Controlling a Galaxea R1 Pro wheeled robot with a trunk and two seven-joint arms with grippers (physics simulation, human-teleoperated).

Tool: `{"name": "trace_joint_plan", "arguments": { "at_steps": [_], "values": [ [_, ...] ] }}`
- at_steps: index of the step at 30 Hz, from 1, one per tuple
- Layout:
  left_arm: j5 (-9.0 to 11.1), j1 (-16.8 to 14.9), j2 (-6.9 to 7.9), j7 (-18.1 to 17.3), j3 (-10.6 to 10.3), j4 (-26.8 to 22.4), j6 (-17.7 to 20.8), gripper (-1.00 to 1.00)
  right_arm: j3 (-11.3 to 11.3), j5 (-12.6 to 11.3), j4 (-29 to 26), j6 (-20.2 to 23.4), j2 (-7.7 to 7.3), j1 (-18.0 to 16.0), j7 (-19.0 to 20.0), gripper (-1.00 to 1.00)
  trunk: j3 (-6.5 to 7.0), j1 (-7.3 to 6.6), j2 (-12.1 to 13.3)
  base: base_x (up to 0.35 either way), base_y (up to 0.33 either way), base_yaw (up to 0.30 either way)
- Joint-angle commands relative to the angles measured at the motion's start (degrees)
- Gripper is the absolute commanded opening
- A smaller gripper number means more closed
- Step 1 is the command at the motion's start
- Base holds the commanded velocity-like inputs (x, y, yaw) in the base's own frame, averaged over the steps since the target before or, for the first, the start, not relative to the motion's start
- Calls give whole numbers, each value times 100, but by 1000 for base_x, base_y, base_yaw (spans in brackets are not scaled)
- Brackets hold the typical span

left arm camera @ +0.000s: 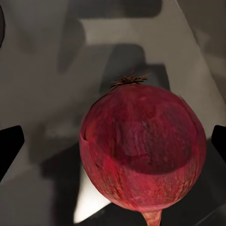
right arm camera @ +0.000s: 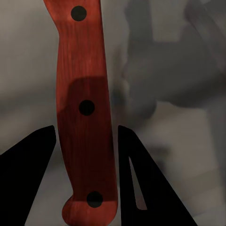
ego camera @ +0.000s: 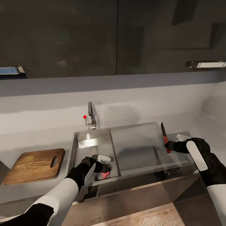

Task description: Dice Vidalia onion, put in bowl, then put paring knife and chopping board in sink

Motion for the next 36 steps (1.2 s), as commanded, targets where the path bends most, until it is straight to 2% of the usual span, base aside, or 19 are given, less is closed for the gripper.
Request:
{"name": "trace_joint_plan", "arguments": {
  "at_steps": [1, 29, 30, 36],
  "values": [
    [2, -4, 0, -8, -5, -6, 29, 100, 11, -58, -5, 13, -6, -6, -63, -100, -16, 3, -13, 0, 0, 0],
    [3, -4, 0, -8, -5, 11, 29, 100, 11, -58, -5, 13, -6, -6, -63, -100, -48, 3, -13, 0, 0, 0],
    [2, -4, 0, -8, -5, 11, 29, -100, 11, -57, -5, 13, -6, -6, -63, -100, -48, 3, -13, 0, 0, 0],
    [2, -4, 0, -8, -5, 11, 29, -100, 11, -60, -5, 13, -6, -6, -63, -100, -48, 3, -13, 0, 0, 0]
  ]
}}
